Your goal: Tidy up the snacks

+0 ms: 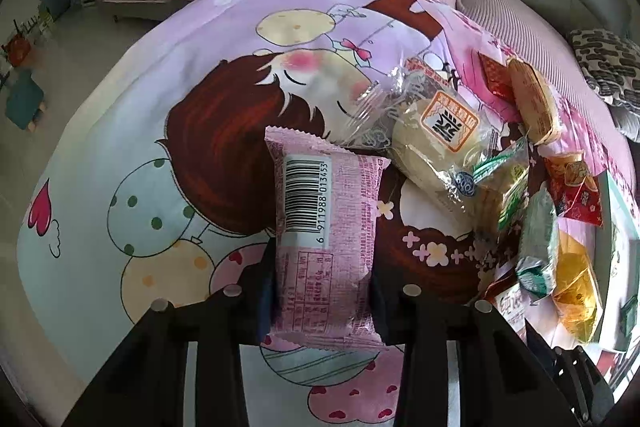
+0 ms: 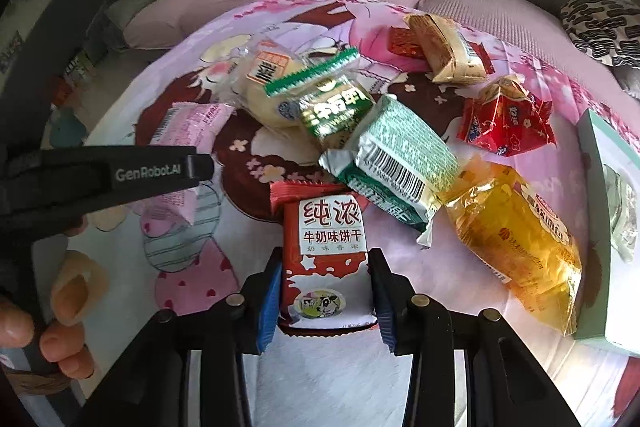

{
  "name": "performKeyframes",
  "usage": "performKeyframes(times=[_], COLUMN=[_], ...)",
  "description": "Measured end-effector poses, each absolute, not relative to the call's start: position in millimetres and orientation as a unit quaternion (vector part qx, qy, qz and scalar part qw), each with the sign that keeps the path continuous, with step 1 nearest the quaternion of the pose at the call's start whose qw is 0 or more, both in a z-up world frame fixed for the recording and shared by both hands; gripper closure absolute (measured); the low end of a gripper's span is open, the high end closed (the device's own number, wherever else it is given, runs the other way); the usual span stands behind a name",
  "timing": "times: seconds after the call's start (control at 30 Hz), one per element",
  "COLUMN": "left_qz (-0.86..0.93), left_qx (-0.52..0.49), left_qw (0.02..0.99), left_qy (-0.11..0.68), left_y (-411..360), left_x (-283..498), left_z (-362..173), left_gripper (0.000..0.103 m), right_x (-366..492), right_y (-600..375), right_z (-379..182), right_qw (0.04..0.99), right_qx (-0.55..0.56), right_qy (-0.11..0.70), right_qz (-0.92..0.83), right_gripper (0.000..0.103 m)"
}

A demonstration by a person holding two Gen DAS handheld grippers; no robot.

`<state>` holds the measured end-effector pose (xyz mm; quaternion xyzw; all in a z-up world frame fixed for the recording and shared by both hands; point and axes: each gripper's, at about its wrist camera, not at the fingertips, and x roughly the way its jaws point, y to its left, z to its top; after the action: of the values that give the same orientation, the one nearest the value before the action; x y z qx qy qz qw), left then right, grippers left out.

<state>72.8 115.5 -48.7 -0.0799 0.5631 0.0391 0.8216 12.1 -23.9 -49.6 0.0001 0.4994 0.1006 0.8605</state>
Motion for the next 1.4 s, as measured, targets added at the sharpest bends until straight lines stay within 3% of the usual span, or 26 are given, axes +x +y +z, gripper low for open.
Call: performKeyframes(times=[0.6,0.87,1.4], left_qz=[0.059,0.053,0.045], left_qx=[-0.107,-0.107,-0.105], left_qw=[0.850,0.842,0.840], left_qy=[0.512,0.526,0.531], left_y=[132.9,127.7,122.9], left_x=[52.4,56.6,55.9], left_z=[-8.7,-18.1,-20.9], left_gripper=[0.063,0.063,0.063], right_x=[0.2,6.1,7.9], right_y=[-24.6,-25.1,-15.7], right_z=[-19.4,-43.4,-56.6], right_qw=[0.871,0.847,0.838], right_qx=[0.017,-0.003,-0.037], right_qy=[0.472,0.519,0.533], right_qz=[0.132,0.115,0.108], right_gripper=[0.061,0.062,0.061])
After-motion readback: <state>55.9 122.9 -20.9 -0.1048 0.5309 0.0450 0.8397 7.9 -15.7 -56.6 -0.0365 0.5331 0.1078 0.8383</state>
